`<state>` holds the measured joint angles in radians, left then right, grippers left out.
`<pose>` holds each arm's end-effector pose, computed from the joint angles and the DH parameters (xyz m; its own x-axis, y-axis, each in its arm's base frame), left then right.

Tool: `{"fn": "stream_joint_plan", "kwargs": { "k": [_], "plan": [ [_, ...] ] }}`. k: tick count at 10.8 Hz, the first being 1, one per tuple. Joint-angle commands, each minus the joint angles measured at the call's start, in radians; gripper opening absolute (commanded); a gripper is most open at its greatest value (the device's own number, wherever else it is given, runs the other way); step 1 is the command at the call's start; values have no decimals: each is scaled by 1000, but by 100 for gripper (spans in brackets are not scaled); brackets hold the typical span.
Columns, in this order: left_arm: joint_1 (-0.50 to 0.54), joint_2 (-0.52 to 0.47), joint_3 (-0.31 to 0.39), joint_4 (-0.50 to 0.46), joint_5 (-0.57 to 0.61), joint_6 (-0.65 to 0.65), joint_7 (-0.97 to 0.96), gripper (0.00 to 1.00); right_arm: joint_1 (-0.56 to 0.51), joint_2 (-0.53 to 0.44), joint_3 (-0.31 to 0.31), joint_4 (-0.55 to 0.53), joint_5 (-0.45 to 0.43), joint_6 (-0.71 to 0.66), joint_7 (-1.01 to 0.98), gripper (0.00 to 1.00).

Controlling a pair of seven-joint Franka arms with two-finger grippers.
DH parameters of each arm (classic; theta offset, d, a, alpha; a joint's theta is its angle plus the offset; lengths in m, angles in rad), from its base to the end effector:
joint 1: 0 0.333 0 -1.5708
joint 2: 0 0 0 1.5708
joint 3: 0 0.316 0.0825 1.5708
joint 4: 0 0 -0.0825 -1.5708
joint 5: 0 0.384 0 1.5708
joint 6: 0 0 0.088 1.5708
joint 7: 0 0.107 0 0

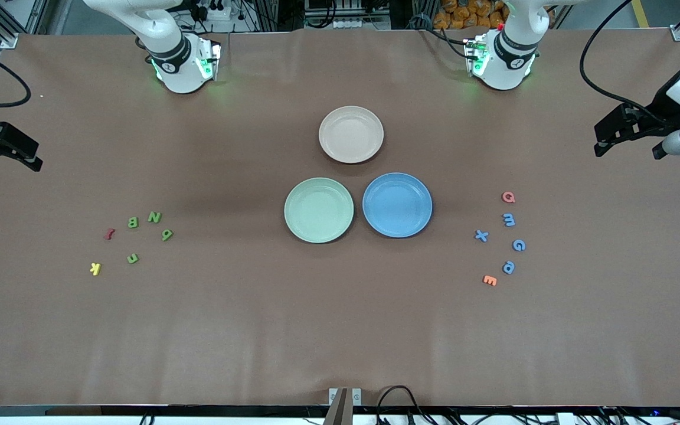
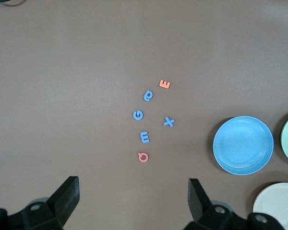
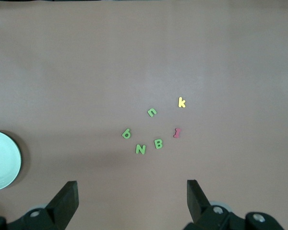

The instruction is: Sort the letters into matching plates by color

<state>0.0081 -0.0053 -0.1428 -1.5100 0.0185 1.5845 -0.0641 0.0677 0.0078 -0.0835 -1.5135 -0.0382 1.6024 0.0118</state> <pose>0.5500 -0.0728 0.6575 0.9942 -0.0704 0.0807 -0.0695 -0.9975 -0.0141 0.5606 -0.0126 0.6503 0.9963 -0.0263 0.0815 -0.0294 -0.9989 0.0378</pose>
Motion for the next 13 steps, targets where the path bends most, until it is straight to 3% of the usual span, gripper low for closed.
{"fn": "stream_joint_plan", "kwargs": {
  "k": [1,8,10,13],
  "plan": [
    [-2,-7,-1,4,11,2,21,100,-9,-5,7,1,-2,-6,13,100],
    [-2,24,-1,-44,18,2,4,100,-11,-3,5,1,-2,-7,13,100],
    [3,28,0,-173,12,67,-11,100,-11,-5,5,1,-2,-9,11,100],
    [10,31,5,-399,12,312,-29,100,-11,-3,5,1,-2,-7,10,100]
  ]
}}
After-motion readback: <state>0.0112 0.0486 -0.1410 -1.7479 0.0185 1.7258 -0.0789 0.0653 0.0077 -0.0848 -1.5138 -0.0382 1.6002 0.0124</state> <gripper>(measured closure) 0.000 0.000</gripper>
